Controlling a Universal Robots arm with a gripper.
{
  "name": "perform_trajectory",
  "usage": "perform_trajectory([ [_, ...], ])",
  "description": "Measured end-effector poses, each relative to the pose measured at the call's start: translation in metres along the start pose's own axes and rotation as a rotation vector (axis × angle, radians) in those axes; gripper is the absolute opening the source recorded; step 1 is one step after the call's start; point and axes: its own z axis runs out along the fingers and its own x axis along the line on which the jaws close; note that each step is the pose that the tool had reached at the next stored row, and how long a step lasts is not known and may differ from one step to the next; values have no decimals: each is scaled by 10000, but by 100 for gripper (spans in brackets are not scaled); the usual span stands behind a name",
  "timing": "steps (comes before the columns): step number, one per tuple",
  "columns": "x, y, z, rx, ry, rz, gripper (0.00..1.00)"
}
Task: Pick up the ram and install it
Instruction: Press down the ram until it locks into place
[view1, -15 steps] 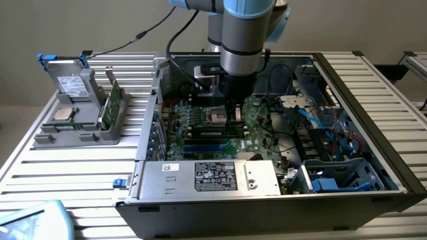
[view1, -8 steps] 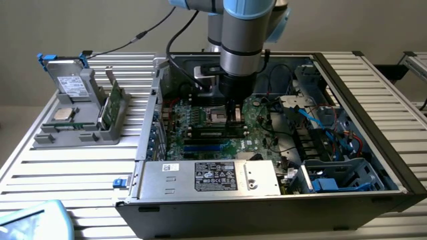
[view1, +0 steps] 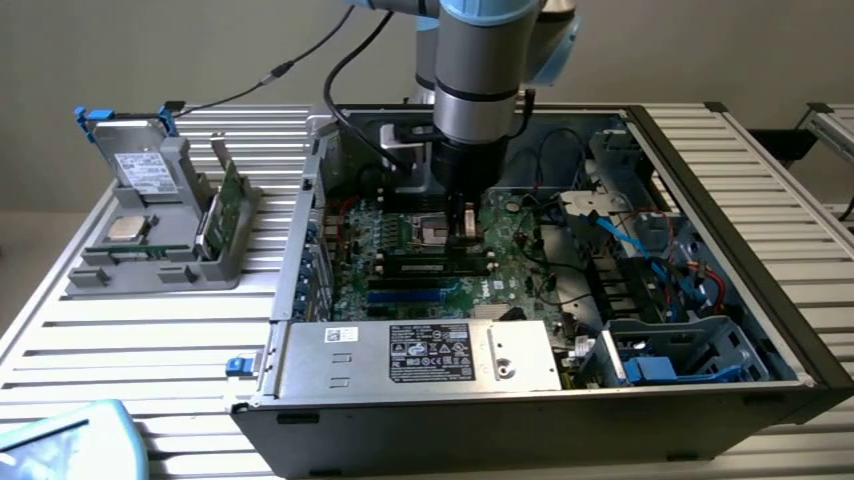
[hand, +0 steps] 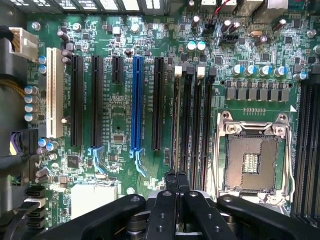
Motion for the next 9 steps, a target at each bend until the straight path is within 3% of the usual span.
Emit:
perform_trajectory([
  [9, -1, 213, -8, 58, -80, 0, 11],
])
